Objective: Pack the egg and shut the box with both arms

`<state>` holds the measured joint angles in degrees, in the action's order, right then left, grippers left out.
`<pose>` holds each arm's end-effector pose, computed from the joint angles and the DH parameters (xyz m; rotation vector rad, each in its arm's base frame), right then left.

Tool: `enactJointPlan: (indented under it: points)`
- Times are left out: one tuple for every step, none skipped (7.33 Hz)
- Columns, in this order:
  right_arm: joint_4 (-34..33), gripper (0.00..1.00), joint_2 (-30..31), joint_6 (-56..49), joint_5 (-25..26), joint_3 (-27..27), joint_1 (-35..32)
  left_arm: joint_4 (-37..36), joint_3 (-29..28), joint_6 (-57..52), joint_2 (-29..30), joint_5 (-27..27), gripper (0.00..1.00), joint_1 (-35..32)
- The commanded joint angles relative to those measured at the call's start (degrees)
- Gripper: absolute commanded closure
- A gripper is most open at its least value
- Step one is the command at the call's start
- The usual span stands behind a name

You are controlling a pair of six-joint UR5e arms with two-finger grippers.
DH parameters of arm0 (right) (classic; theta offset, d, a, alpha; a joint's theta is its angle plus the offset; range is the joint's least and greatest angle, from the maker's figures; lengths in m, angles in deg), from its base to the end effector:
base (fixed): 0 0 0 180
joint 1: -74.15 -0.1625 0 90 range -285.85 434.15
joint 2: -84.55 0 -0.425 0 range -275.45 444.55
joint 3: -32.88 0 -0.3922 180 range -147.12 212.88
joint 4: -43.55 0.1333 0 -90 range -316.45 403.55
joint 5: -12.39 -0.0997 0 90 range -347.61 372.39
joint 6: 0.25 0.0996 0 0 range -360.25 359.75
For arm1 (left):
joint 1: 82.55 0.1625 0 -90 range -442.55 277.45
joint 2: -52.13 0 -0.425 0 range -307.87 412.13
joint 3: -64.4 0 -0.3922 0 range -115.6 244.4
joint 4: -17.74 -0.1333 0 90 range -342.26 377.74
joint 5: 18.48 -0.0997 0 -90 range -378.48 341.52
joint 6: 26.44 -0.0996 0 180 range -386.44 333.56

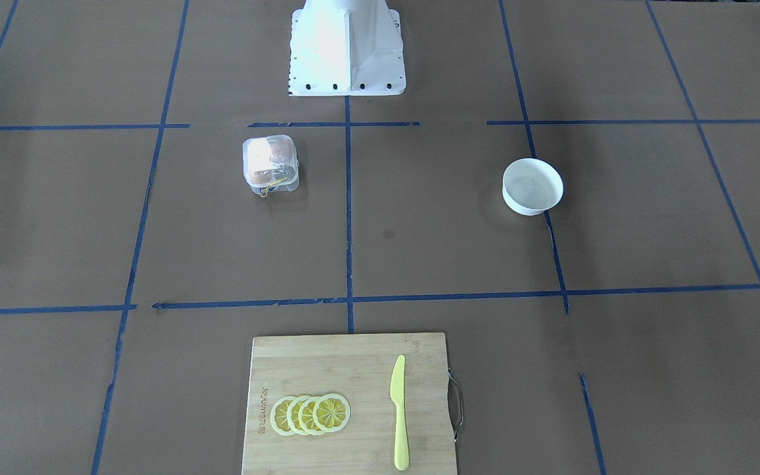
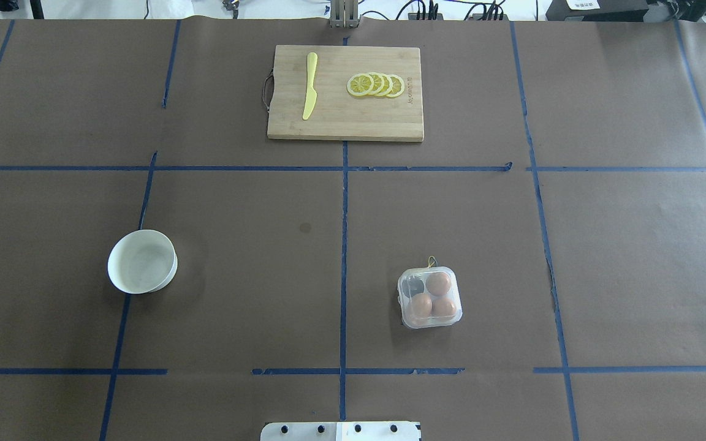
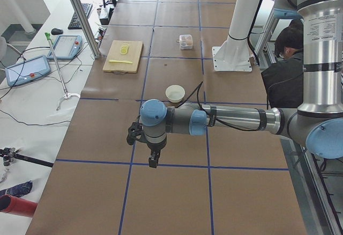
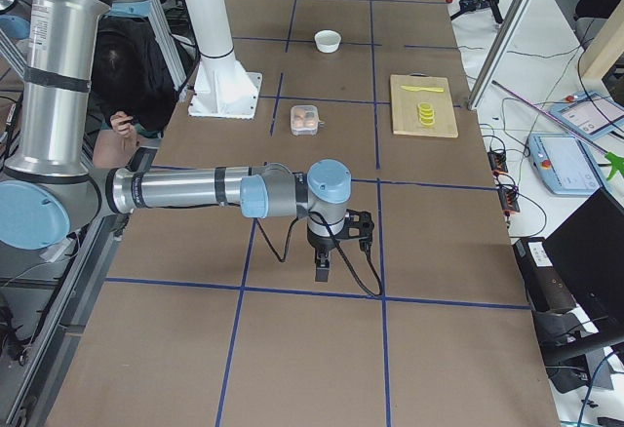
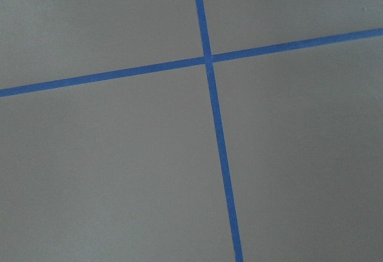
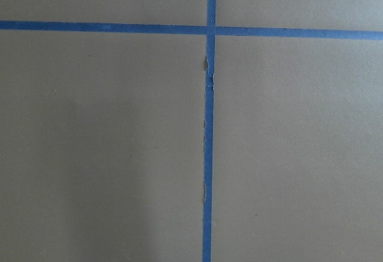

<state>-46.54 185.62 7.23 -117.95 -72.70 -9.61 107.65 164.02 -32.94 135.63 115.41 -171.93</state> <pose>0.0234 -0.4197 0.6168 -0.0107 -0.7075 -0.0064 -0.0594 -0.4475 0.6298 0.0896 0.7629 0.1384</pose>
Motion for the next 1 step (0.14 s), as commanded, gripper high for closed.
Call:
enactJointPlan:
  points:
    - [0.0, 0.00, 0.0, 0.0, 0.0, 0.0, 0.1, 0.1, 0.0, 0.0, 0.0, 0.0, 0.00, 0.0]
